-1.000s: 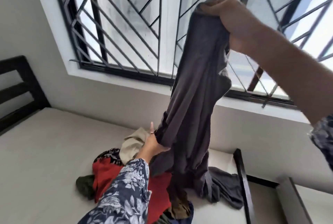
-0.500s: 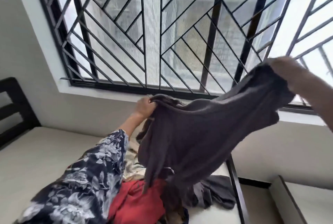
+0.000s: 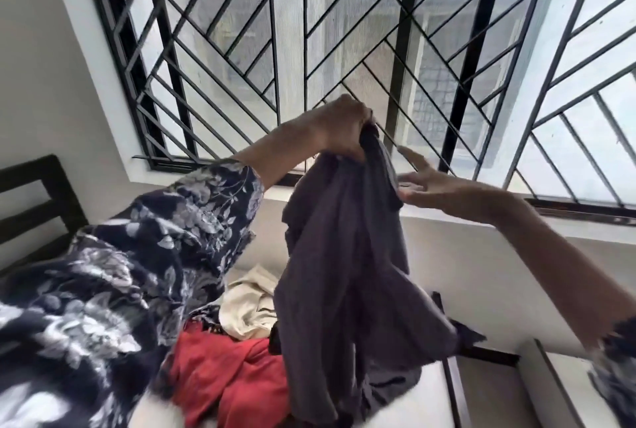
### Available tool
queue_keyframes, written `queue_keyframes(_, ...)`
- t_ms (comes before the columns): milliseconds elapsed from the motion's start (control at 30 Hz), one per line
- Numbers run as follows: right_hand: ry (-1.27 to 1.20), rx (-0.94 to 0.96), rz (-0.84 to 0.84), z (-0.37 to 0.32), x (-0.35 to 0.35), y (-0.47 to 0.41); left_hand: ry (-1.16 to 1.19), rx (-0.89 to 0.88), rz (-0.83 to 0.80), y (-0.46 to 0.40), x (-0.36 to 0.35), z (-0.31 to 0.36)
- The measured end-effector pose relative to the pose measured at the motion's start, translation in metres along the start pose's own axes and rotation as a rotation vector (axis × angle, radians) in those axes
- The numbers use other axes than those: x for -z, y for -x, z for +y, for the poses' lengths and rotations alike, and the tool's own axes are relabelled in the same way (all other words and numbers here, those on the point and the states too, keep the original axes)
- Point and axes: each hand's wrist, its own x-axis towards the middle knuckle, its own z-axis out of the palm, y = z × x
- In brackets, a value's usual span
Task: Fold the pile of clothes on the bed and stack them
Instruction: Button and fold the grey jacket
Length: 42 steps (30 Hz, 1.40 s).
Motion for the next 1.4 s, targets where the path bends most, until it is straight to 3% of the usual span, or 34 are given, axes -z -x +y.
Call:
queue_keyframes(167, -0.242, 0.069, 0.282, 0.004, -0.047, -0.019, 0.022, -0.087, -0.078, 0.009, -0.014, 0.030)
queue_keyframes(233, -0.263, 0.038, 0.380, 0.012, -0.052, -0.017, 0.163, -0.102, -0.029, 0.020, -0.027, 0.030)
queue_keyframes(300, -0.338, 0.049, 0.439, 0.019, -0.053, -0.012, 0.446, -0.111, 0.040, 0.033, -0.047, 0.024)
queue_keyframes(367, -0.444, 0.060, 0.496, 0.025, -0.049, -0.007, 0.763, -0.032, 0.103, 0.047, -0.074, 0.015)
queue_keyframes(433, -0.524, 0.067, 0.548, 0.027, -0.042, 0.000, 0.889, 0.173, 0.096, 0.064, -0.109, 0.001)
queue_keyframes(533, -0.591, 0.111, 0.592, 0.019, -0.030, 0.011, 0.954, 0.467, -0.155, 0.086, -0.160, -0.014)
queue_keyframes(600, -0.620, 0.162, 0.627, 0.008, -0.019, 0.017, 0.910, 0.513, -0.300, 0.092, -0.181, -0.007)
queue_keyframes(667, -0.636, 0.224, 0.661, -0.003, -0.005, 0.023, 1.039, 0.510, -0.327, 0.086, -0.187, 0.011)
queue_keyframes(800, -0.680, 0.280, 0.790, -0.020, 0.030, 0.041, 1.231, 0.480, -0.115, 0.043, -0.160, 0.031)
queue_keyframes(967, -0.631, 0.261, 0.976, -0.008, 0.078, 0.073, 1.072, 0.391, 0.142, -0.019, -0.084, 0.003)
queue_keyframes(1167, -0.447, 0.134, 1.117, 0.009, 0.115, 0.085, 0.637, 0.258, 0.441, -0.074, 0.010, 0.014)
queue_keyframes(1267, -0.396, 0.046, 1.197, 0.014, 0.129, 0.082, 0.322, 0.095, 0.443, -0.080, 0.038, 0.032)
queue_keyframes(1400, -0.302, -0.078, 1.280, 0.023, 0.139, 0.076, 0.198, 0.005, 0.342, -0.077, 0.046, 0.037)
